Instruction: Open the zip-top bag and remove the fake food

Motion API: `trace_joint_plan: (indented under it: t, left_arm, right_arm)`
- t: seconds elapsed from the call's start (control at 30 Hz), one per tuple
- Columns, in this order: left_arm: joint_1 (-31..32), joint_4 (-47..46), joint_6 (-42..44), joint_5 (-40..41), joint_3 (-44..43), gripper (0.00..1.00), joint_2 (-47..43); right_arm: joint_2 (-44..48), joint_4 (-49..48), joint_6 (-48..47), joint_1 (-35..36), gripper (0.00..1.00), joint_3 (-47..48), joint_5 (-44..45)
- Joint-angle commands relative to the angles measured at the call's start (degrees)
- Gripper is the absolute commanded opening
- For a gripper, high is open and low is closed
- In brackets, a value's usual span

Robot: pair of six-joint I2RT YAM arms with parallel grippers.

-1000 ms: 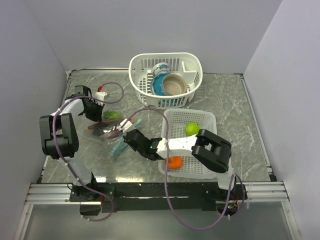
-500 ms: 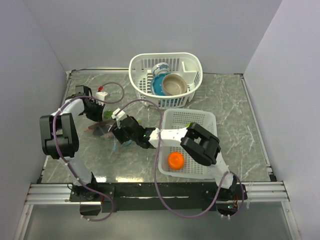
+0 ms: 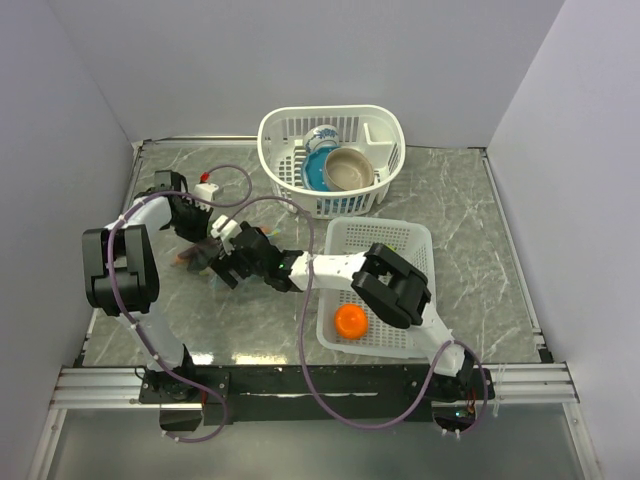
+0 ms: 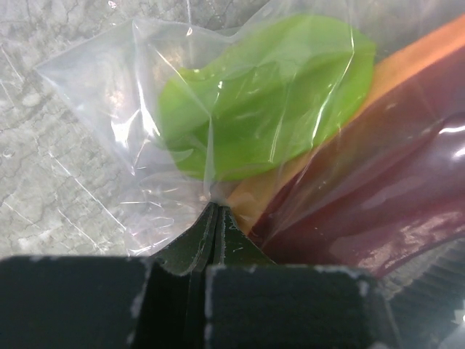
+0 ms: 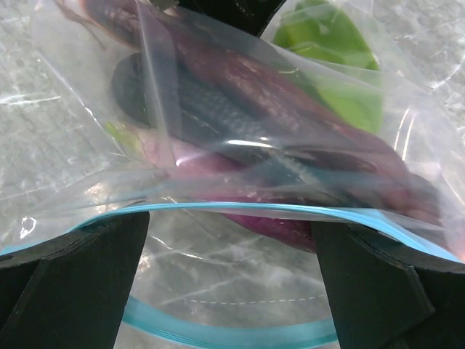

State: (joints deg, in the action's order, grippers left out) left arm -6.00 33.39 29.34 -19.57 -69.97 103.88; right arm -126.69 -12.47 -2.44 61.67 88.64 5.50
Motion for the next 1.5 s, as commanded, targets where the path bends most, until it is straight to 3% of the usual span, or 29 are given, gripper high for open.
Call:
trace_joint_plan:
  t: [0.0,0.33,0.5,0.63,0.97,1.27,1.47]
  left_arm:
    - [1.1,0.8,0.6,-2.3,-0.7,0.01,0.5]
    - [1.3,0.2,1.1,-2.4,1.1,0.01,0.5]
    - [1.2,0.1,1.8,-2.1,1.9,0.01,-0.5]
    - [1.3,0.5,2.4,-2.0,2.2,0.01,-0.6]
    - [1.3,-0.1,3.0,-1.2,3.6,0.01,-1.1]
    - [1.2,0.4,3.0,-0.9,3.4,0.01,-1.3]
    - [1.3,0.7,3.3,-0.5,3.5,0.01,-1.8]
  right_arm:
    - [-0.7,-3.3,0.9,0.1,1.0,2.9,-0.8]
    - [2.8,-12.1,8.5,-0.1,1.0,-0.8,3.1]
    - [-4.1,-2.7,13.5,-1.5,1.0,9.4,-0.3]
    - [-7.2,5.3,18.1,-1.1,1.0,14.2,5.2]
    - [-3.2,11.9,21.9,-0.8,0.94,5.9,15.8]
    - [2.2,11.9,23.9,-0.4,0.93,-6.0,17.7]
    - [4.7,8.5,23.6,-0.6,0.92,-5.8,15.3]
